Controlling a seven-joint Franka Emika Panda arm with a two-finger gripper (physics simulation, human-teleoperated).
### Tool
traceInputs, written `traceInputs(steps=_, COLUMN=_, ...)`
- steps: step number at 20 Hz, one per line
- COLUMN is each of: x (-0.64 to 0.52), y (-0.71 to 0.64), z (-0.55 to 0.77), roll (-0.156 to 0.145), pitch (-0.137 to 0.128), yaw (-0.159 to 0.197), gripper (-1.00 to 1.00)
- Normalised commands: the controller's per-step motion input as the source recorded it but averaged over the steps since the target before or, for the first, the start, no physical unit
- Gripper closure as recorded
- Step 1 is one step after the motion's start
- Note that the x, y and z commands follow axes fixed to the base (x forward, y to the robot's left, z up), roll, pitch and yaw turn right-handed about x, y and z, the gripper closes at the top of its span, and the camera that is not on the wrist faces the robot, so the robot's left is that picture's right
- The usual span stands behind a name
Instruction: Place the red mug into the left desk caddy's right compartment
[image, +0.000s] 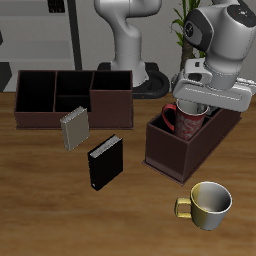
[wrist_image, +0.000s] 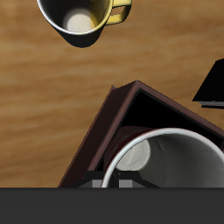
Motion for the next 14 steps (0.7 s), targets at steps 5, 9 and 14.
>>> traceInputs(steps=5, x=0.09, y=-0.1, z=-0.16, roll=-0.001, pitch=0.048, yaw=-0.046, gripper=1.0)
traceInputs(steps=9, x=0.08, y=-0.07, z=-0.1, roll=0.049, pitch=0.067, yaw=-0.061, gripper=-1.0)
traceInputs(steps=14, x=-0.02, y=-0.08, z=0.03, roll=-0.016, pitch=-0.012, yaw=-0.016, gripper=-1.0)
